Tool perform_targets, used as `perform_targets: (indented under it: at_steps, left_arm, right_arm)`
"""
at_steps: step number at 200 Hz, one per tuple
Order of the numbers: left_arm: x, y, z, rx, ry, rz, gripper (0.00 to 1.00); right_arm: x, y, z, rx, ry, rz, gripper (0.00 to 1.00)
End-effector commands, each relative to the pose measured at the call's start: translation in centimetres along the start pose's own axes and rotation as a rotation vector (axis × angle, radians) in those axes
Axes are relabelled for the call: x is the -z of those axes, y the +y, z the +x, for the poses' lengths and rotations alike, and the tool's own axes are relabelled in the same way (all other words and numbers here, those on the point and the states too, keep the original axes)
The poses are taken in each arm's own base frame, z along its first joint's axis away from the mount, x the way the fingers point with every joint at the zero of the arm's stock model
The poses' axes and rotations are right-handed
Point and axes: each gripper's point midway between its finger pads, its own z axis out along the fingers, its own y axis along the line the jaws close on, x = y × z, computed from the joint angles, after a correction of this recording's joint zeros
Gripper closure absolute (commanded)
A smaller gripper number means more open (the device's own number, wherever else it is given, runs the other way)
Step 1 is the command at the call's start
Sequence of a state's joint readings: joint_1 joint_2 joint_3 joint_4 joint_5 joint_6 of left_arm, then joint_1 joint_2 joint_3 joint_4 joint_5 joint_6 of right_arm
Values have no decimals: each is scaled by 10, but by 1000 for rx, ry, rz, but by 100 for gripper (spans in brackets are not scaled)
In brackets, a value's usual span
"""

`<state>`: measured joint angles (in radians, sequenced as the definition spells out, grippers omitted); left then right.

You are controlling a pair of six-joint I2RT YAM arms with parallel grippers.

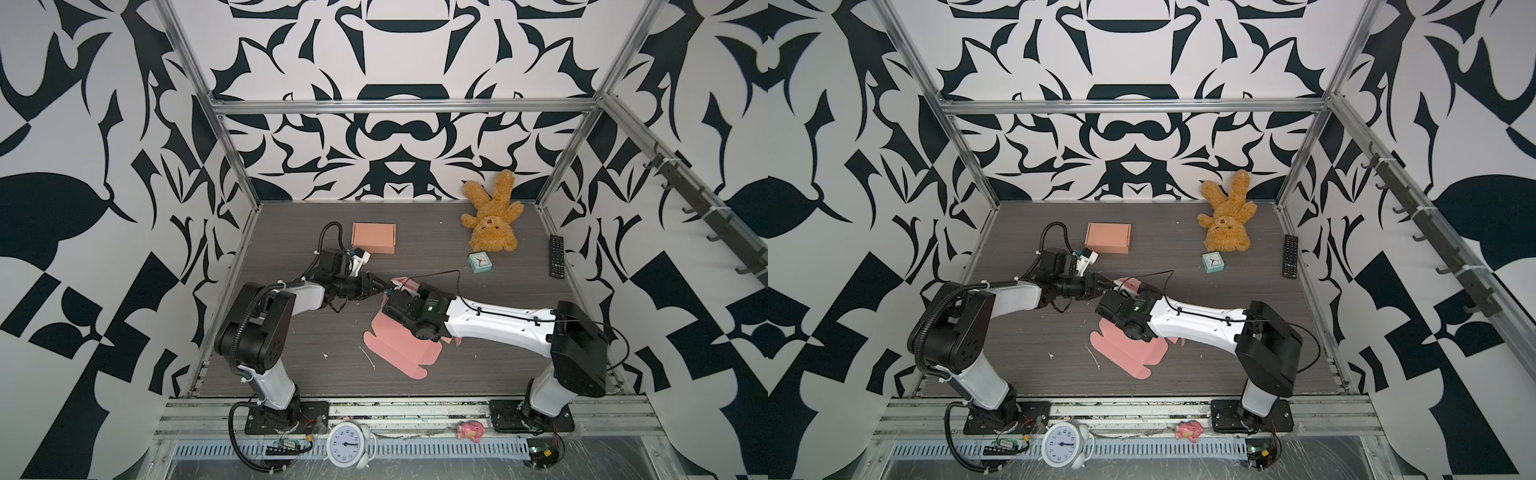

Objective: Fold the paper box

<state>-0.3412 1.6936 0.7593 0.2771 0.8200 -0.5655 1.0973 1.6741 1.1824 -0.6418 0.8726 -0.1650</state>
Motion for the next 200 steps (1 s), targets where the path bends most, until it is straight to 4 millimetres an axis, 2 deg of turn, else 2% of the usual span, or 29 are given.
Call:
perform_targets:
  at_steps: [1, 35, 102, 146, 200]
  left_arm:
    - [2, -9, 8, -18, 4, 24, 57]
    - [4, -7, 18, -18, 2, 13, 56]
    - [7, 9, 40, -13, -14, -28, 57]
    - [10, 7, 50, -59, -37, -26, 56]
    - [3, 4, 60, -142, -43, -50, 54]
  right_arm:
    - [6, -13, -8, 17, -49, 82, 100]
    - [3, -7, -12, 58, -87, 104, 100]
    - [-2, 8, -14, 151, -131, 173, 100]
    - [1, 15, -18, 190, -173, 198, 100]
    - [3, 22, -16, 216, -216, 182, 100]
